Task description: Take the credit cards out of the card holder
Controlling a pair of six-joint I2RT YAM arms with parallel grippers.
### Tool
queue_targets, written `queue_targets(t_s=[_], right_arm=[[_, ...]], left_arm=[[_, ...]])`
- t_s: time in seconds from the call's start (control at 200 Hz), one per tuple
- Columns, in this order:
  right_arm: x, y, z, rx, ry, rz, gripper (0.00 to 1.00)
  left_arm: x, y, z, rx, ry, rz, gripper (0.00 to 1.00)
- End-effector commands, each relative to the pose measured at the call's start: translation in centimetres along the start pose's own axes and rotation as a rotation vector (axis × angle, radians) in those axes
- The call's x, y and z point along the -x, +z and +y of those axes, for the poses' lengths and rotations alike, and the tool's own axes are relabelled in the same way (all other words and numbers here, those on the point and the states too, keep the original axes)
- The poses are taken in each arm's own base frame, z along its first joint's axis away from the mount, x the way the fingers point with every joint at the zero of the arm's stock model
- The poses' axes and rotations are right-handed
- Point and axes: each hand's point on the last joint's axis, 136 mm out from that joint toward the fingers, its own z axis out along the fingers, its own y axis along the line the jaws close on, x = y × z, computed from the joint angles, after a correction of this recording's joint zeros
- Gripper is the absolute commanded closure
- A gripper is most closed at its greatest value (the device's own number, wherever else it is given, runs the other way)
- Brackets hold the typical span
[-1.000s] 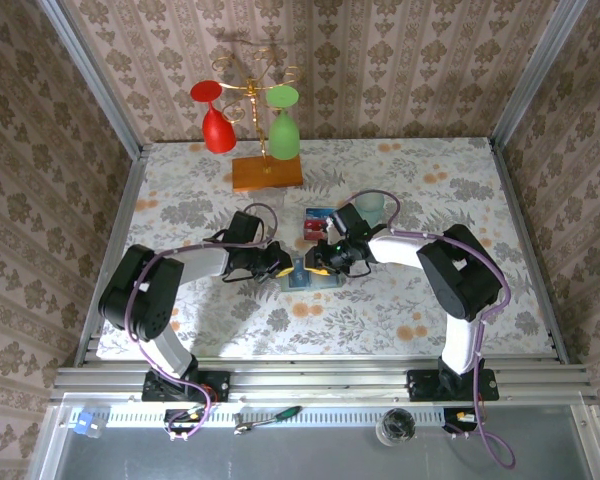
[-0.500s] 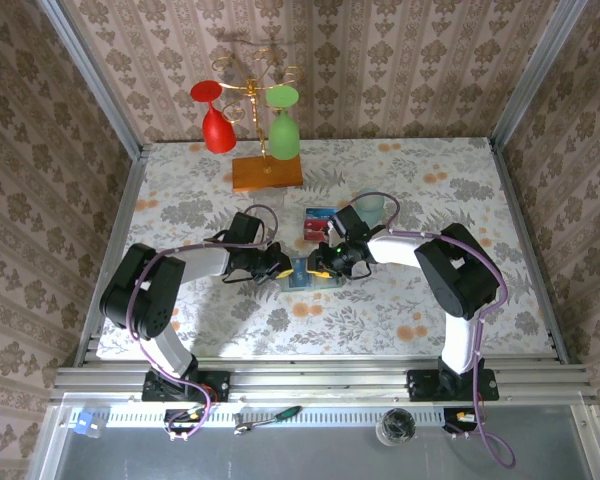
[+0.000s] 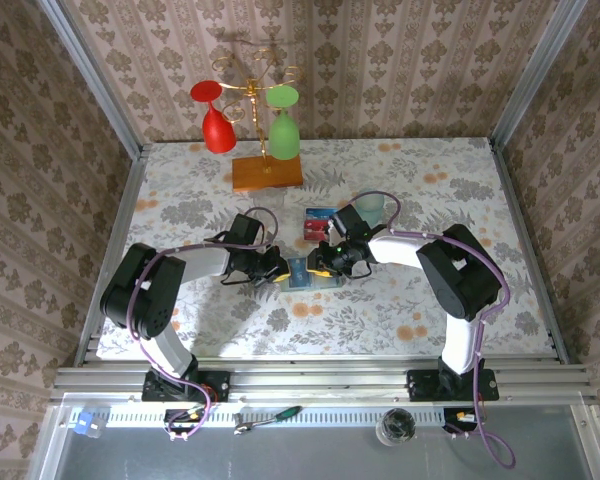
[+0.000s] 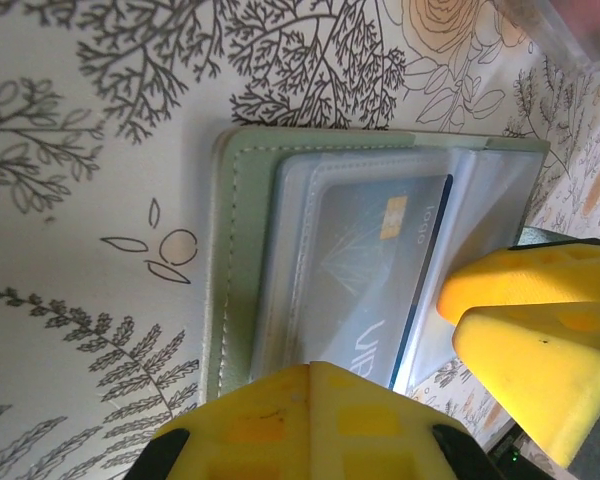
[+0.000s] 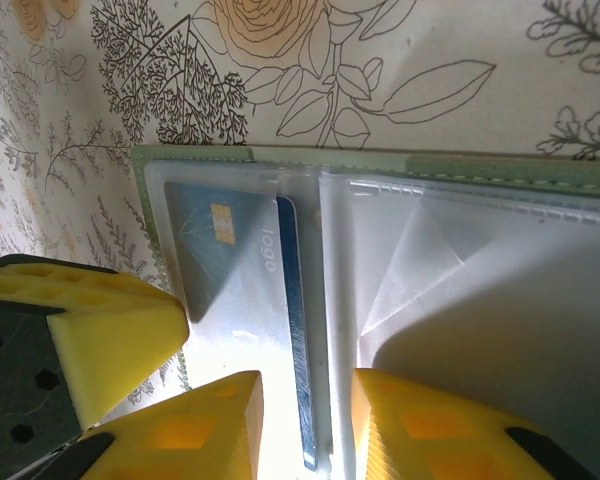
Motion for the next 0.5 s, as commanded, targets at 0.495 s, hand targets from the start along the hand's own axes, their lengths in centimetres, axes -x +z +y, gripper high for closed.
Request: queue_targets(t_s=[0.495], right_arm=[[0.0, 0.6, 2.8, 0.075, -0.024, 0.052, 0.7]], left_arm=[[-0.8, 0.2, 2.2, 0.084, -0.021, 0.031, 1.0]])
